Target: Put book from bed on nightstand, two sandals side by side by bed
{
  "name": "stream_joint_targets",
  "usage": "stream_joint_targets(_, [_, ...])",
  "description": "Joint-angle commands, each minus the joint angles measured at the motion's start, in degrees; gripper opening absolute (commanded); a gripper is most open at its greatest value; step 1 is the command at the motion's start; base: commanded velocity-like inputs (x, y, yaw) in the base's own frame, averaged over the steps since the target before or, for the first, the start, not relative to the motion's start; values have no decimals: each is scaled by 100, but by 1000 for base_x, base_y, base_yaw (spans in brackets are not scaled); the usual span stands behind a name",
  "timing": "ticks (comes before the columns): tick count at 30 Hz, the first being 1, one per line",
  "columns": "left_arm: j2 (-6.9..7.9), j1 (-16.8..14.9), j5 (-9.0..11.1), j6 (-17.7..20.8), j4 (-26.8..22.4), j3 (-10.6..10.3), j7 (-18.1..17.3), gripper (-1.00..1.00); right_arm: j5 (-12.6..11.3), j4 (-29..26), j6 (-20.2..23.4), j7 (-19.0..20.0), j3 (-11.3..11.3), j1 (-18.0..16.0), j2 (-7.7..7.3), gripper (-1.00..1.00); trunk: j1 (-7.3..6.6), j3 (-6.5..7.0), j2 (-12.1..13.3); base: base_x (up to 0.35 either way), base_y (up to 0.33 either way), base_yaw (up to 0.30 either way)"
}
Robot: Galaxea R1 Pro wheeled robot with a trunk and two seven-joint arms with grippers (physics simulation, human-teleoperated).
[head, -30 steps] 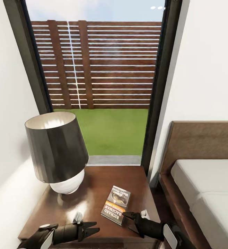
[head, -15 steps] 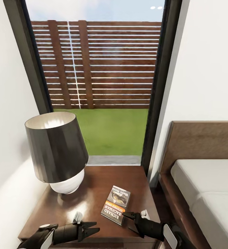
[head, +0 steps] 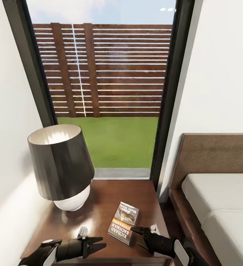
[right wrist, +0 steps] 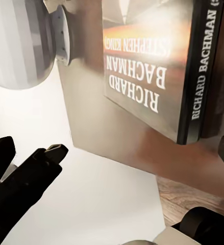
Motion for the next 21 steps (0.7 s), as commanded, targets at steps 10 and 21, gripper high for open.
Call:
stream_joint_targets(10, [1,-2,44,61,-2,-37,-5,100,-37,-18,-19,24,-32,-1,4,100,-221,174,400,0,0,0])
stream_joint_targets(21, [-2,-2,45,61,-2,-37,1,100,-45,-11,-20,18,-35,-1,4,100,-463,372,841,0,0,0])
